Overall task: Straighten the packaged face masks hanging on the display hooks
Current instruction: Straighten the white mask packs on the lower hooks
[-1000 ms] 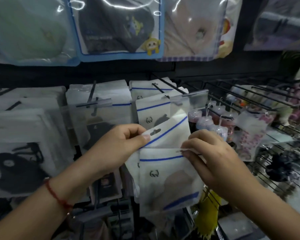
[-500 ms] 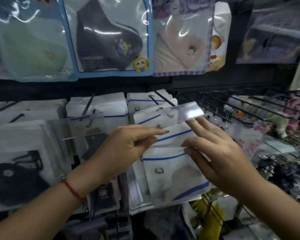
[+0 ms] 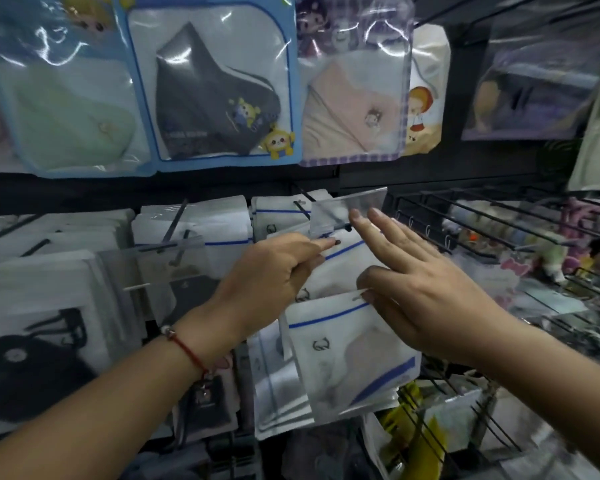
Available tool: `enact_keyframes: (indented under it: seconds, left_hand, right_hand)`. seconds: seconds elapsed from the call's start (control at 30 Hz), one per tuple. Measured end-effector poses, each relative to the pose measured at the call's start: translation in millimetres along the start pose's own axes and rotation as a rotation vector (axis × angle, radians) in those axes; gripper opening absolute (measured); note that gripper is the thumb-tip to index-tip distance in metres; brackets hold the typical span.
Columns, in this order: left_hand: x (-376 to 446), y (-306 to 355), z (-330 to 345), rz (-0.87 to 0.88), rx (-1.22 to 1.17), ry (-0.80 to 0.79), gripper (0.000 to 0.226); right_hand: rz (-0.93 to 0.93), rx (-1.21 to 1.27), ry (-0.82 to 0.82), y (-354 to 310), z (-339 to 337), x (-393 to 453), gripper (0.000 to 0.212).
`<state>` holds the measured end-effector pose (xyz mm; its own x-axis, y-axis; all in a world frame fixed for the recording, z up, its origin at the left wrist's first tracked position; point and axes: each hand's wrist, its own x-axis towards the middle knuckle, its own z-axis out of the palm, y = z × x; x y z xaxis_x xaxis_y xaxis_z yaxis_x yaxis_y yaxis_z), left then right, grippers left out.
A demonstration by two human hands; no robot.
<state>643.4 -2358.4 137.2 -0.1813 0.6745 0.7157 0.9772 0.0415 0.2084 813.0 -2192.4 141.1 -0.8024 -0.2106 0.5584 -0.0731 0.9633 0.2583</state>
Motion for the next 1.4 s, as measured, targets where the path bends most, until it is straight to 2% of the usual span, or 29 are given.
enact_keyframes:
  seconds: [0.17,0.4,0.63,0.73,0.9,1.03,1.17,1.4]
  left_hand:
    - [2.1,-4.2,7.0,0.091,0.206,0.01,0.032]
    - [10.2,-11.8,12.1,0.114,0.58,0.007,0.031]
    - [12.2,-18.0,8.9,0.115,0.642,0.037,0.031]
    - [8.6,-13.1,0.9,0.085,0.605,0.063,0.029]
    - [-9.8,12.8,-15.2,0.095,0.368,0.055,0.034]
    - [-19.5,29.5,-11.2,0.084,0.298,-0.066,0.04]
    - [-25.0,28.4,-0.5,0.02,0.179,-0.172,0.035]
    - [-30.3,28.1,11.9,-0.029,0.093,-0.126,0.028]
  right_hand:
    - [0.013,0.009,0.008,-1.5,3.5,-1.3,0.015]
    - [0.024,-0.003,0.026,-1.1,7.9,0.7,0.024]
    - [0.033,-0.031,0.019,-1.6,10.7,1.4,0.017]
    - [0.039,-0.04,0.027,-1.4,11.6,1.8,0.016]
    - [0.045,-0.037,0.042,-2.7,13.7,2.3,0.013]
    - [0.05,-0.012,0.058,-4.2,15.8,3.1,0.014]
    - [0.06,-0.002,0.053,-5.1,15.7,3.2,0.014]
    - [0.083,-0.016,0.05,-6.7,16.8,1.5,0.017]
